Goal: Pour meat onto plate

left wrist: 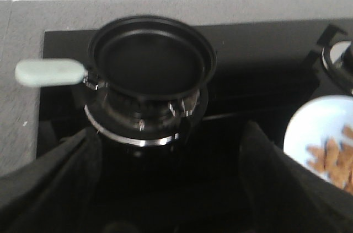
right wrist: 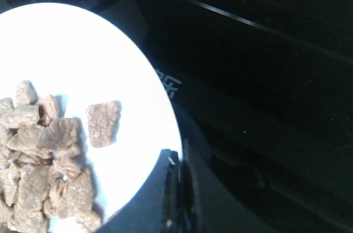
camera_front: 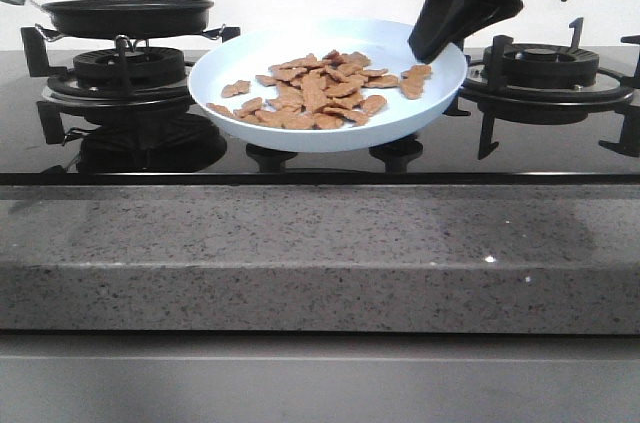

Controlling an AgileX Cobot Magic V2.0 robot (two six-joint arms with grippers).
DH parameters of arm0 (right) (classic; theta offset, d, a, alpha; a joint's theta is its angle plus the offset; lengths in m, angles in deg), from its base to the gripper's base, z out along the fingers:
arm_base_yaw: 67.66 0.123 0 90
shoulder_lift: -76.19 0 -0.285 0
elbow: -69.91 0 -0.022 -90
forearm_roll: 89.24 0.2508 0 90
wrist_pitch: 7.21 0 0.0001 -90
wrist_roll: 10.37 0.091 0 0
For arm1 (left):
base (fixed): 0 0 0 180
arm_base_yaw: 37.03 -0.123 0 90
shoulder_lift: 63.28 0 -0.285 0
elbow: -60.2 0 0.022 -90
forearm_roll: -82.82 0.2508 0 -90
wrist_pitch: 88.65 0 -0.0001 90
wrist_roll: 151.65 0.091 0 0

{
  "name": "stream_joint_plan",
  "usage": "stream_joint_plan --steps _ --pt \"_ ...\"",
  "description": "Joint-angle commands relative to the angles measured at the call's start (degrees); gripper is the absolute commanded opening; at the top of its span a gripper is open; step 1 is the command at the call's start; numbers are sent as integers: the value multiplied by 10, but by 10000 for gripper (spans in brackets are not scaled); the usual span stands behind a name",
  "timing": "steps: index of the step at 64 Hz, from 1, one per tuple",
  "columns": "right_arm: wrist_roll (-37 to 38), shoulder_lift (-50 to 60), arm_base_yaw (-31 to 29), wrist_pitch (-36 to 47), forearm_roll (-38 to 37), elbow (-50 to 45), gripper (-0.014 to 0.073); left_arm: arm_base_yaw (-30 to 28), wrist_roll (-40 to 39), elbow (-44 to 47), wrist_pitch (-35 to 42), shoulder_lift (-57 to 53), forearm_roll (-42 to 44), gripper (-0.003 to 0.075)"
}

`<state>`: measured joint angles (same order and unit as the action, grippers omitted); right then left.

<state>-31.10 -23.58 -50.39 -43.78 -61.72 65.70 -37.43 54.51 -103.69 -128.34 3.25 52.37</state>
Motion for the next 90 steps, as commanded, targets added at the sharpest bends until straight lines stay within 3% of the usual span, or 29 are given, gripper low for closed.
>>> stream_joint_plan --steps 1,28,47,60,70,90 --pt "-3 29 -1 27 16 15 -67 26 -68 29 40 -59 70 512" --pt "-3 29 -1 27 16 15 -67 37 -103 181 -4 -237 123 512" --pt "-3 29 -1 27 16 15 -67 40 -119 200 -38 -278 124 512" --pt "-3 29 -1 12 17 19 -67 73 -130 200 -37 -278 132 512" --pt "-3 28 -21 -35 32 78 -67 113 -132 200 -34 -278 160 512" --pt "-3 -45 -68 -75 80 211 -67 115 -132 200 -34 -278 162 512"
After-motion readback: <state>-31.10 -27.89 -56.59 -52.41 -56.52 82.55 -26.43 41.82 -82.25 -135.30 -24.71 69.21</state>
